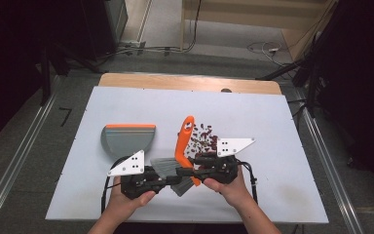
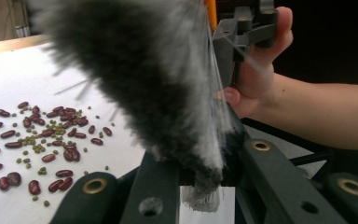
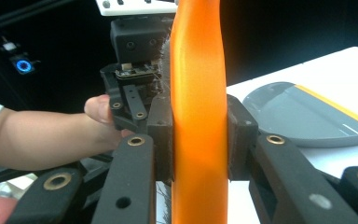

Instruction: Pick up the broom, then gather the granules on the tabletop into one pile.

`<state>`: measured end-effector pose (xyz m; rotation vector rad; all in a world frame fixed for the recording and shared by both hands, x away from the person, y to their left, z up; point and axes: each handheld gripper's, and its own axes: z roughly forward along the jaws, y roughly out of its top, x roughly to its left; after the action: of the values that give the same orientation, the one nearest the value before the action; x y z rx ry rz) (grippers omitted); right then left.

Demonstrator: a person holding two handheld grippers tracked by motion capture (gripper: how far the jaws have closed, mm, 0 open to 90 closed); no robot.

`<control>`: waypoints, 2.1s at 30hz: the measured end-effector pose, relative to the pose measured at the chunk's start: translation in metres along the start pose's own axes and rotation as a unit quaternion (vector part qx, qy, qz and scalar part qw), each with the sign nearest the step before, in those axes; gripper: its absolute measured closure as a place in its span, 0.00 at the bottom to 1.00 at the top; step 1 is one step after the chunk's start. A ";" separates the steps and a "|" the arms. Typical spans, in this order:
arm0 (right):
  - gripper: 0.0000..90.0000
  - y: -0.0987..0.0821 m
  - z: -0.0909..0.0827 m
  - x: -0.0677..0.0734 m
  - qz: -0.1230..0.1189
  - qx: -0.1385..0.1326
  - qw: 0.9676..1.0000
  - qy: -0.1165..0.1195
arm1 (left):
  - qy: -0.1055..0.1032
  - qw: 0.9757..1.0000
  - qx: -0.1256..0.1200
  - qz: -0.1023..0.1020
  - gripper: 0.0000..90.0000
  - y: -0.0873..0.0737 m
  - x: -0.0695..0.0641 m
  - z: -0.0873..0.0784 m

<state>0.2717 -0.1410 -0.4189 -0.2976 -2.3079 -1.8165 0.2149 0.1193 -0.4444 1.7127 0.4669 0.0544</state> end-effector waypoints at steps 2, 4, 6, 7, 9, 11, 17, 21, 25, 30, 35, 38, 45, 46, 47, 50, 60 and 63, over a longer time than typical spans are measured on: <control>0.76 0.001 0.000 0.002 -0.002 0.003 1.000 -0.011 | 0.018 1.000 0.001 0.002 0.82 0.000 -0.001 -0.001; 0.76 0.002 0.000 0.002 -0.003 0.004 1.000 -0.018 | 0.028 1.000 0.003 0.000 0.73 0.000 0.000 -0.001; 0.76 0.003 -0.001 0.002 -0.002 0.008 0.999 -0.045 | 0.061 0.998 0.001 -0.014 0.61 0.000 0.004 -0.006; 0.76 0.003 -0.003 0.002 0.000 0.007 0.998 -0.055 | 0.071 0.997 -0.001 -0.019 0.55 -0.001 0.005 -0.008; 0.76 0.003 -0.007 -0.001 0.007 0.006 0.997 -0.074 | 0.093 0.995 -0.001 -0.025 0.44 -0.002 0.008 -0.013; 0.76 0.004 -0.011 -0.004 0.014 0.006 0.995 -0.103 | 0.110 0.994 -0.001 -0.028 0.33 -0.002 0.010 -0.018; 0.76 0.007 -0.023 -0.010 0.024 0.019 0.985 -0.172 | 0.149 0.988 -0.007 -0.040 0.14 -0.002 0.016 -0.031; 0.76 0.007 -0.030 -0.015 0.032 0.022 0.980 -0.196 | 0.160 0.986 -0.008 -0.038 0.08 -0.003 0.018 -0.037; 0.76 0.007 -0.035 -0.018 0.034 0.030 0.975 -0.219 | 0.171 0.985 -0.007 -0.036 0.02 -0.004 0.020 -0.041; 0.76 0.006 -0.040 -0.022 0.035 0.037 0.968 -0.247 | 0.182 0.982 -0.016 -0.045 0.00 -0.005 0.023 -0.047; 0.76 0.006 -0.046 -0.027 0.040 0.039 0.961 -0.271 | 0.199 0.979 -0.016 -0.038 0.00 -0.007 0.024 -0.051; 0.76 0.005 -0.051 -0.031 0.046 0.041 0.956 -0.286 | 0.210 0.977 -0.010 -0.035 0.00 -0.009 0.025 -0.053; 0.76 0.002 -0.062 -0.040 0.059 0.036 0.949 -0.308 | 0.183 0.983 -0.016 -0.029 0.00 -0.012 0.027 -0.056; 0.76 0.001 -0.064 -0.041 0.061 0.037 0.948 -0.311 | 0.183 0.983 -0.017 -0.027 0.00 -0.013 0.027 -0.057; 0.76 0.001 -0.064 -0.041 0.061 0.037 0.948 -0.311 | 0.186 0.982 -0.020 -0.026 0.00 -0.013 0.027 -0.058; 0.76 0.000 -0.068 -0.044 0.066 0.043 0.942 -0.327 | 0.199 0.980 -0.022 -0.020 0.00 -0.015 0.028 -0.061; 0.76 -0.002 -0.081 -0.056 0.081 0.069 0.928 -0.358 | 0.234 0.972 -0.016 -0.016 0.00 -0.020 0.031 -0.072; 0.76 0.001 -0.086 -0.059 0.083 0.079 0.918 -0.380 | 0.242 0.970 -0.020 -0.020 0.00 -0.022 0.031 -0.076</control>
<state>0.3311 -0.2271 -0.4145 -1.3290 -2.7534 -1.5838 0.2153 0.2032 -0.4569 1.6458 0.8538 0.4589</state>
